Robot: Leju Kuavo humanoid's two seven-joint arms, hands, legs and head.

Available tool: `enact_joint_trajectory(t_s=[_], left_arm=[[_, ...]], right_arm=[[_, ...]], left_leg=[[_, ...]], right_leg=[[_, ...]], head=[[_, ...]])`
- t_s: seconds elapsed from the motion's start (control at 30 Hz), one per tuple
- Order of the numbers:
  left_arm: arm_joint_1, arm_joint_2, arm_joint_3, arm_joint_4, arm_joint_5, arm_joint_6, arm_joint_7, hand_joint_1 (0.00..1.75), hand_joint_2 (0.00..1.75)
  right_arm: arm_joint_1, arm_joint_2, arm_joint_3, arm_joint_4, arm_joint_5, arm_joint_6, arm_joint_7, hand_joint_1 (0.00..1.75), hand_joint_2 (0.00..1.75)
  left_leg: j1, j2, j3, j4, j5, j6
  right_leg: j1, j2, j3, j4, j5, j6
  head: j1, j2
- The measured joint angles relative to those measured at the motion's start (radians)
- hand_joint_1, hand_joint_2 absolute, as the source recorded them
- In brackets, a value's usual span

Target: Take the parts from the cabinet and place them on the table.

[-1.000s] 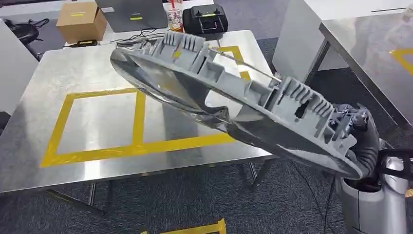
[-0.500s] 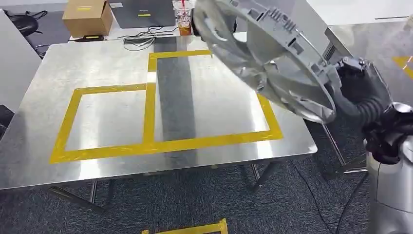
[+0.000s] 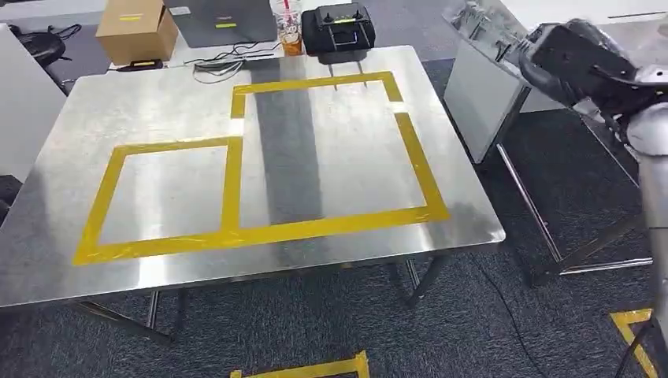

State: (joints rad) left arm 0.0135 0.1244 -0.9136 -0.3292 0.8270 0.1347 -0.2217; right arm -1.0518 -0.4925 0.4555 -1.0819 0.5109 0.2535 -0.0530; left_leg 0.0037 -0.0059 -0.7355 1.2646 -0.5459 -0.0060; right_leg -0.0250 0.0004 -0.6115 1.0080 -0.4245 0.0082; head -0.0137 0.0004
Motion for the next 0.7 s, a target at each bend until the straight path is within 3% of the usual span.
enact_joint_trajectory(t_s=[0.03,0.07,0.1,0.17,0.2,0.23,0.3,0.37,0.43,0.5,0.53,0.57,0.6,0.63,0.7], left_arm=[[0.000,-0.001,0.000,0.000,0.000,-0.003,0.004,0.00,1.75],[0.000,-0.001,0.000,0.000,0.002,-0.008,0.007,0.00,1.75],[0.000,-0.001,-0.001,0.000,0.004,-0.012,0.011,0.00,1.75],[0.000,-0.001,-0.002,0.000,0.015,-0.020,0.016,0.00,1.75],[0.000,0.003,-0.002,0.000,0.023,-0.021,0.016,0.00,1.75],[-0.001,0.003,-0.003,0.000,0.025,-0.021,0.019,0.00,1.75],[-0.002,0.005,-0.008,0.000,0.034,-0.025,0.024,0.00,1.75],[-0.006,0.008,-0.014,0.000,0.038,-0.027,0.028,0.00,1.75],[-0.015,0.007,-0.021,-0.001,0.038,-0.028,0.034,0.00,1.75],[-0.019,0.006,-0.030,-0.001,0.038,-0.030,0.040,0.00,1.75],[-0.020,0.006,-0.034,-0.001,0.038,-0.030,0.041,0.00,1.75],[-0.020,0.006,-0.036,-0.001,0.040,-0.030,0.043,0.00,1.75],[-0.022,0.005,-0.039,-0.001,0.041,-0.030,0.044,0.00,1.75],[-0.023,0.003,-0.043,-0.001,0.041,-0.030,0.044,0.00,1.75],[-0.024,0.002,-0.052,-0.001,0.043,-0.028,0.044,0.00,1.75]], right_arm=[[-0.042,0.006,0.048,0.059,0.032,-0.023,0.000,1.66,1.75],[-0.075,0.013,0.092,0.111,0.055,-0.041,0.000,1.66,1.75],[-0.101,0.027,0.134,0.164,0.076,-0.056,0.000,1.66,1.75],[-0.141,0.059,0.197,0.254,0.111,-0.086,0.002,1.66,1.75],[-0.156,0.075,0.224,0.291,0.132,-0.103,0.008,1.66,1.75],[-0.170,0.087,0.248,0.323,0.154,-0.119,0.015,1.66,1.75],[-0.185,0.113,0.300,0.384,0.208,-0.151,0.031,1.66,1.75],[-0.192,0.138,0.352,0.430,0.266,-0.178,0.049,1.66,1.75],[-0.196,0.148,0.384,0.464,0.298,-0.206,0.061,1.66,1.75],[-0.194,0.162,0.419,0.493,0.333,-0.254,0.062,1.66,1.75],[-0.190,0.167,0.435,0.504,0.348,-0.274,0.062,1.66,1.75],[-0.183,0.174,0.449,0.514,0.362,-0.292,0.061,1.66,1.75],[-0.178,0.182,0.459,0.523,0.375,-0.309,0.061,1.66,1.75],[-0.176,0.190,0.468,0.530,0.383,-0.320,0.060,1.66,1.75],[-0.173,0.206,0.477,0.541,0.393,-0.341,0.054,1.66,1.75]], left_leg=[[0.003,0.000,-0.034,0.059,-0.011,-0.002],[0.004,0.000,-0.045,0.066,0.002,-0.003],[0.005,0.000,-0.030,0.024,0.035,-0.002],[0.004,0.000,0.052,-0.158,0.131,0.009],[0.000,0.000,0.087,-0.238,0.154,0.020],[-0.004,0.003,0.103,-0.250,0.140,0.022],[-0.008,0.002,0.100,-0.250,0.141,0.025],[-0.006,0.003,0.110,-0.269,0.151,0.038],[0.000,0.001,0.113,-0.283,0.160,0.050],[-0.001,-0.001,0.113,-0.283,0.160,0.051],[-0.001,-0.001,0.113,-0.282,0.160,0.052],[0.000,-0.001,0.113,-0.282,0.160,0.051],[0.000,-0.001,0.114,-0.281,0.159,0.050],[0.002,-0.001,0.114,-0.279,0.157,0.048],[0.004,-0.001,0.111,-0.264,0.149,0.035]], right_leg=[[0.000,0.000,0.001,0.000,0.000,0.000],[0.001,0.001,0.002,0.000,-0.001,-0.001],[0.002,0.002,0.003,0.000,-0.001,0.000],[0.004,0.007,0.008,0.000,-0.002,0.001],[0.003,0.008,0.007,-0.001,-0.002,0.001],[0.013,0.010,0.001,0.000,-0.002,0.002],[0.009,0.010,0.000,-0.001,-0.001,0.007],[0.013,0.010,0.001,-0.009,-0.001,0.020],[0.008,0.005,-0.038,0.063,-0.039,0.012],[0.008,0.006,-0.120,0.232,-0.100,0.006],[0.008,0.005,-0.154,0.295,-0.117,0.009],[0.006,0.005,-0.170,0.320,-0.115,0.016],[0.003,0.005,-0.159,0.287,-0.096,0.026],[-0.001,0.004,-0.126,0.215,-0.064,0.037],[-0.009,-0.001,-0.036,0.033,0.004,0.056]], head=[[0.000,0.000],[0.000,0.000],[0.000,0.000],[0.000,0.000],[0.000,0.000],[0.001,0.000],[0.001,0.000],[0.001,0.000],[0.004,0.000],[0.006,0.000],[0.006,0.000],[0.006,0.000],[0.007,0.000],[0.007,0.000],[0.007,0.000]])
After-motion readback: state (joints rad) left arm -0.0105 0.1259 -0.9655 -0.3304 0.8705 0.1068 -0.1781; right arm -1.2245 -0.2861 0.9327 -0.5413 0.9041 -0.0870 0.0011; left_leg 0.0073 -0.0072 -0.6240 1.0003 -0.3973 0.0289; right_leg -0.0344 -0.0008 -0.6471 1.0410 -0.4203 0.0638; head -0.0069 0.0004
